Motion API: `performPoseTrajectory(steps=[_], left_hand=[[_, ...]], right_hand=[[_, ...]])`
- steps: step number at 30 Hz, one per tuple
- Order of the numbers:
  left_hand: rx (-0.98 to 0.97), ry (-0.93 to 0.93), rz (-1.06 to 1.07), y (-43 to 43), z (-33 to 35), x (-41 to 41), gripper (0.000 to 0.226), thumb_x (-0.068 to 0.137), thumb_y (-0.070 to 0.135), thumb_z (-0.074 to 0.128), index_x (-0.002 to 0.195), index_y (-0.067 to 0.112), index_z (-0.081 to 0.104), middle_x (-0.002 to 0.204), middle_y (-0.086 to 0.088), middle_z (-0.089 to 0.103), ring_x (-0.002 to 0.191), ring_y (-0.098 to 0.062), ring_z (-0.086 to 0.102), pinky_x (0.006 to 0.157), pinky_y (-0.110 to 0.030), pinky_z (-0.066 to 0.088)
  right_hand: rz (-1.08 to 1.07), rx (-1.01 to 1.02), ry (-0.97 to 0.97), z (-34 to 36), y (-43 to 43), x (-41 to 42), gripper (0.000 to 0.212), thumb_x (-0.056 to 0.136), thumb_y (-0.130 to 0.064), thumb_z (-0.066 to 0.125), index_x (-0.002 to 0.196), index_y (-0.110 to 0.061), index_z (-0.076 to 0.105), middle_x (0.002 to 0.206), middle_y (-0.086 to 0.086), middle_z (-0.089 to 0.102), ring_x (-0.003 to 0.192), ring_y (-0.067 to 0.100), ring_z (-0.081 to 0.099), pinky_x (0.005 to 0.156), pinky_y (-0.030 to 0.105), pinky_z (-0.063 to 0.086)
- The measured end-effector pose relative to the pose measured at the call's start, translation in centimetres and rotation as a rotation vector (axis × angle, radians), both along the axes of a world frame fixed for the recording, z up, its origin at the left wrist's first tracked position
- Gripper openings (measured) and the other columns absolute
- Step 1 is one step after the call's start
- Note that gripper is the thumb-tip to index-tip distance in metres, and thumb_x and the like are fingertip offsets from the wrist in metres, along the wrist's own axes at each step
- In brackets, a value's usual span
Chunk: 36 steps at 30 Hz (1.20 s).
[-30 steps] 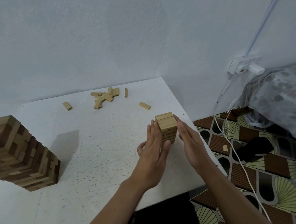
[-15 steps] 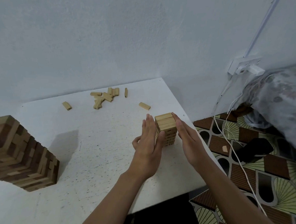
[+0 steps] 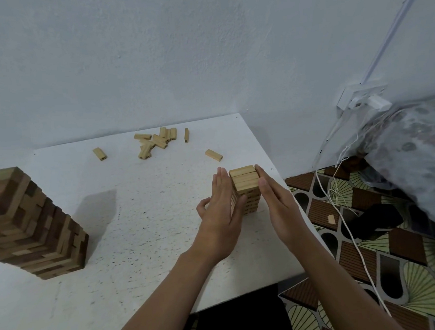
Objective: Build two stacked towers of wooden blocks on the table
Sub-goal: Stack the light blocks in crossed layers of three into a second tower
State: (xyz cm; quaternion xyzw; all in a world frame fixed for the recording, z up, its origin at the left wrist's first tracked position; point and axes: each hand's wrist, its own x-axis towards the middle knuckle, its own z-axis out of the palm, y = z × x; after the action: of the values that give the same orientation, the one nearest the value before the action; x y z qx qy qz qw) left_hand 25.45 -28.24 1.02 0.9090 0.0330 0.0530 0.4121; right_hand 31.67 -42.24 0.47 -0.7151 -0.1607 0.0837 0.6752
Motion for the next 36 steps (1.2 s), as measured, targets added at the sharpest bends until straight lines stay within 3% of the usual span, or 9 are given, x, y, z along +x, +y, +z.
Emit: performPoseTrajectory(steps=[6, 18, 26, 33, 36], left_hand=[[0.009, -0.009, 0.014, -0.1, -0.1, 0.3, 0.072, 0.103, 0.052, 0.023, 0.161, 0.024, -0.008, 0.169, 0.012, -0.006, 0.152, 0.001, -0.014, 0.122, -0.035, 0.005], [-0.002, 0.008, 0.022, -0.2, -0.1, 0.4, 0.073, 0.1, 0.055, 0.016, 0.162, 0.024, -0.007, 0.169, 0.015, -0.007, 0.151, 0.005, -0.013, 0.122, -0.035, 0.006], [-0.094, 0.021, 0.022, -0.9, 0.8, -0.1, 0.07, 0.099, 0.057, 0.015, 0.159, 0.03, -0.008, 0.167, 0.016, -0.003, 0.151, 0.006, -0.009, 0.12, -0.027, 0.002], [-0.116, 0.031, 0.035, -1.0, 1.0, -0.1, 0.072, 0.096, 0.058, 0.008, 0.16, 0.029, -0.01, 0.169, 0.015, 0.001, 0.153, -0.001, 0.0, 0.121, -0.037, 0.004], [-0.107, 0.027, 0.032, -1.0, 0.9, 0.0, 0.071, 0.098, 0.056, 0.008, 0.161, 0.028, -0.008, 0.168, 0.016, 0.0, 0.151, 0.005, -0.007, 0.122, -0.038, 0.005]], right_hand=[[0.022, -0.022, -0.009, -0.3, -0.7, 0.3, 0.043, 0.107, -0.031, 0.041, 0.149, -0.024, 0.046, 0.142, -0.019, 0.055, 0.132, -0.008, 0.046, 0.103, 0.009, 0.037], [0.033, -0.078, -0.069, -0.2, -0.6, 0.3, 0.041, 0.109, -0.029, 0.039, 0.147, -0.018, 0.05, 0.14, -0.011, 0.06, 0.133, -0.001, 0.049, 0.108, 0.015, 0.038], [0.026, -0.038, -0.026, 0.1, -0.5, -0.1, 0.041, 0.108, -0.03, 0.038, 0.149, -0.028, 0.042, 0.14, -0.027, 0.05, 0.132, -0.013, 0.043, 0.103, 0.006, 0.035], [0.036, -0.04, -0.028, 0.1, -0.4, -0.3, 0.041, 0.108, -0.031, 0.039, 0.149, -0.03, 0.042, 0.135, -0.03, 0.052, 0.129, -0.014, 0.045, 0.099, 0.005, 0.036], [0.033, -0.042, -0.031, 0.1, -0.3, -0.3, 0.042, 0.108, -0.03, 0.039, 0.15, -0.027, 0.043, 0.136, -0.028, 0.053, 0.129, -0.013, 0.046, 0.1, 0.005, 0.036]])
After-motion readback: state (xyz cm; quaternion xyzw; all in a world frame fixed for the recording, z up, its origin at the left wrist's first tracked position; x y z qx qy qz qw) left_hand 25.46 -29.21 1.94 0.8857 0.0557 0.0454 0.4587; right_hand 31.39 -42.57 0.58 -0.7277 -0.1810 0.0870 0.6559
